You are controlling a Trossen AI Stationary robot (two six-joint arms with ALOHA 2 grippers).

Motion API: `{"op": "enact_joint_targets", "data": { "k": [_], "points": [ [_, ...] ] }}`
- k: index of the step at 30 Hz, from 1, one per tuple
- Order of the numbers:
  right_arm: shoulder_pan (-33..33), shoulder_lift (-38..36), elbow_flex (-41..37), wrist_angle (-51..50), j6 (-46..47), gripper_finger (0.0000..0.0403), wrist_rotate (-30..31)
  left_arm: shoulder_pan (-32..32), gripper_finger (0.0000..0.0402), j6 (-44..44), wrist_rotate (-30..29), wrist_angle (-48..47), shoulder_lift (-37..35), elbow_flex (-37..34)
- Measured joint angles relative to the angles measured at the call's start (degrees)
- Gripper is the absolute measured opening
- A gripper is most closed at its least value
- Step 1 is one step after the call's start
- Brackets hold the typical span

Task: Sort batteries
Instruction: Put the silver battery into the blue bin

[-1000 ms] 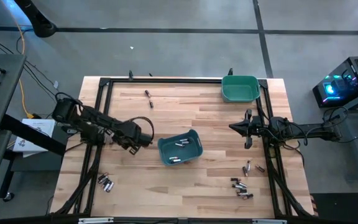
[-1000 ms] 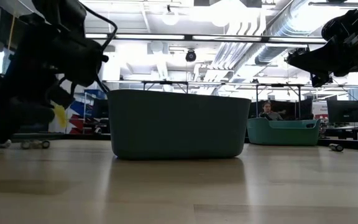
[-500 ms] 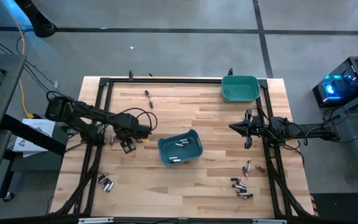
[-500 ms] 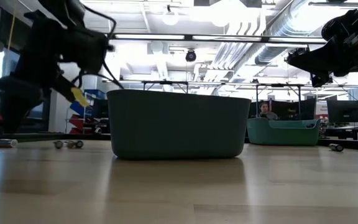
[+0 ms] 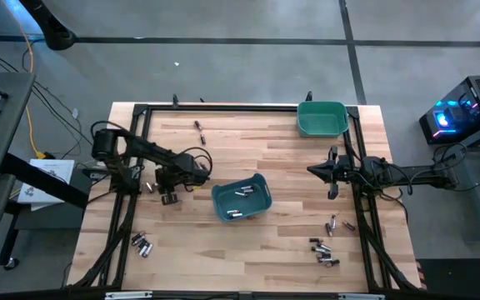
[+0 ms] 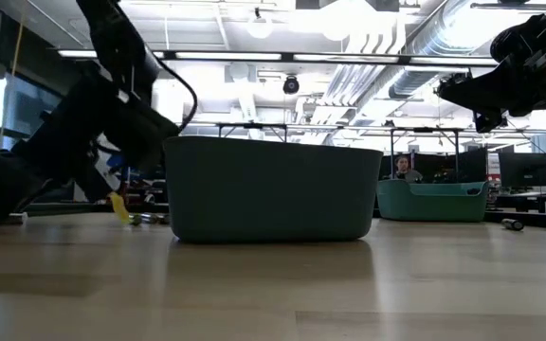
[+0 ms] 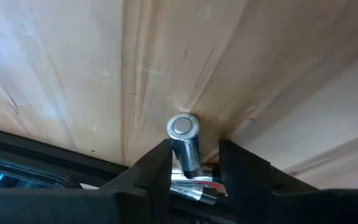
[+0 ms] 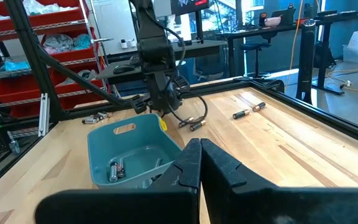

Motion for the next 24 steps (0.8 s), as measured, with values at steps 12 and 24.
{"op": "enact_joint_targets", "data": {
  "k": [12, 24],
  "points": [
    [0.0, 0.0, 0.0, 0.0, 0.0, 0.0000, 0.0, 0.2, 0.0027, -3.5, -7.6, -4.8, -2.4, 6.2],
    [0.0, 0.0, 0.0, 0.0, 0.0, 0.0000, 0.0, -7.0, 0.0027, -7.6, -13.4, 5.9, -11.8, 30.5]
  ]
}}
